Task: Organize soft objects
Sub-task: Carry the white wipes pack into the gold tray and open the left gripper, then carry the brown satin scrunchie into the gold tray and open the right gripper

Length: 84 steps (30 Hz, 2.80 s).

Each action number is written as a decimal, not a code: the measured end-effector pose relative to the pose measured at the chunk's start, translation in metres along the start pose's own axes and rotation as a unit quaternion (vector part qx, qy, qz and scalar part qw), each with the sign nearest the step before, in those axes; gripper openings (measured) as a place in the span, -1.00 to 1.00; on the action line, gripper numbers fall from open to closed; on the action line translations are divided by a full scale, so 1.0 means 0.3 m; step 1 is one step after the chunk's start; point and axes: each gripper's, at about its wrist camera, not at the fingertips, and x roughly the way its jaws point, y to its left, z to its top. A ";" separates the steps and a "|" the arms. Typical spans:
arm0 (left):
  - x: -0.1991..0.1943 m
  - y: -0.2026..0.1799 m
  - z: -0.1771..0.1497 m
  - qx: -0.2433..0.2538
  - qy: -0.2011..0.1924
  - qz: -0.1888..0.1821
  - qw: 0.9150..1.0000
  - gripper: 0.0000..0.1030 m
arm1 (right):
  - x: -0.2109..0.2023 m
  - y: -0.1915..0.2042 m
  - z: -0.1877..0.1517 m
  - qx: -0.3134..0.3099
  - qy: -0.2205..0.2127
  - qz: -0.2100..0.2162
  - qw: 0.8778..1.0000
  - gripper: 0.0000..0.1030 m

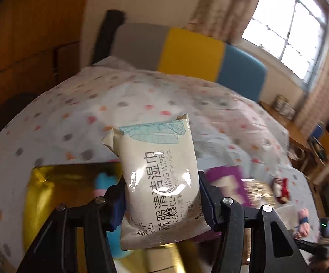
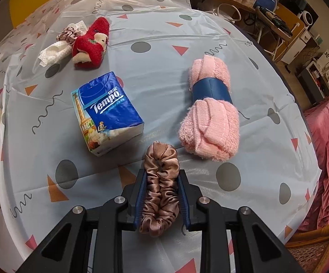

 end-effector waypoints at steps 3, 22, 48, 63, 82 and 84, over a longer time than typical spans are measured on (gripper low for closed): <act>0.008 0.157 -0.049 -0.029 0.015 0.042 0.999 0.09 | -0.001 0.017 -0.003 -0.005 -0.001 -0.003 1.000 -0.50; 0.031 0.312 -0.212 -0.061 0.042 0.118 0.990 0.55 | -0.026 0.106 -0.035 -0.064 -0.021 -0.039 0.997 -0.66; -0.145 0.188 -0.355 -0.020 0.010 0.125 0.992 0.85 | -0.212 0.145 0.030 -0.019 -0.061 0.124 0.990 -0.73; -0.155 0.165 -0.375 -0.017 0.019 0.093 0.995 0.87 | -0.415 0.439 0.056 -0.084 -0.102 0.233 0.963 -0.73; -0.195 0.269 -0.380 -0.039 0.003 0.128 0.991 0.93 | -0.648 1.065 -0.286 -0.366 -0.118 0.386 0.839 -0.73; -0.204 0.265 -0.376 -0.035 -0.004 0.130 0.991 0.93 | -0.629 1.126 -0.306 -0.375 -0.109 0.380 0.838 -0.72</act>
